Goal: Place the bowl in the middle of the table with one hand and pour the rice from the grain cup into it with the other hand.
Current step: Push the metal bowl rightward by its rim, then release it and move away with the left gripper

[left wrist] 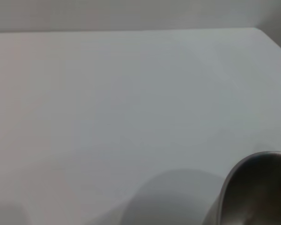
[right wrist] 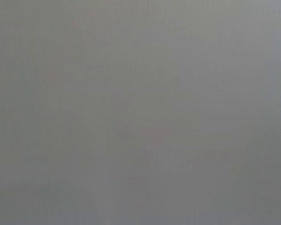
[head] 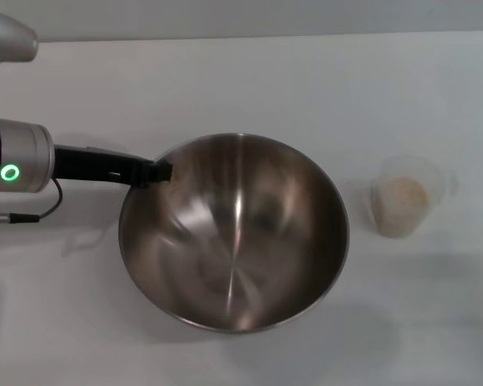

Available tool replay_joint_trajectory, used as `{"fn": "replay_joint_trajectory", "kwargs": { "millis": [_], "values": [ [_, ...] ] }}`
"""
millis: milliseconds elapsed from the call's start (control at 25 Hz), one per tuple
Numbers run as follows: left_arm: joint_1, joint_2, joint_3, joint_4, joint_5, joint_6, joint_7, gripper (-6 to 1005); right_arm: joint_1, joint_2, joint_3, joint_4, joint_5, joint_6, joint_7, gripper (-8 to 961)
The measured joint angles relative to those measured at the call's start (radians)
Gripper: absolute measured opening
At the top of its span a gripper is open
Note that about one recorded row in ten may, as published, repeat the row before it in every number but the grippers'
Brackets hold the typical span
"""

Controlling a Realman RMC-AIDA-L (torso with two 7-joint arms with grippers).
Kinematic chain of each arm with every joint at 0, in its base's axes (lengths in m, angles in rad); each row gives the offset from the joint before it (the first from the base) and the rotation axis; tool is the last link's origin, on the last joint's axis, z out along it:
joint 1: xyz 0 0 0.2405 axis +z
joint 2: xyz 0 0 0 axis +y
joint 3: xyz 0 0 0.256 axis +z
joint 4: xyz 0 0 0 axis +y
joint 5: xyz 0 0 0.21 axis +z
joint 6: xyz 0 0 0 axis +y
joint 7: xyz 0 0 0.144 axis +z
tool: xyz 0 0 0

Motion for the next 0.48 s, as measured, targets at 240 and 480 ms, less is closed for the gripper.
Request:
{"fn": "replay_joint_trajectory", "kwargs": {
  "millis": [240,480],
  "values": [
    [0.014,0.000,0.035,0.002,0.000,0.017,-0.002,50,0.000,0.000,0.000,0.002,0.000,0.000,0.000,827],
    [0.022,0.001,0.046,0.002,0.000,0.030,0.005,50,0.002,0.000,0.000,0.011,-0.002,0.000,0.000,826]
  ]
}}
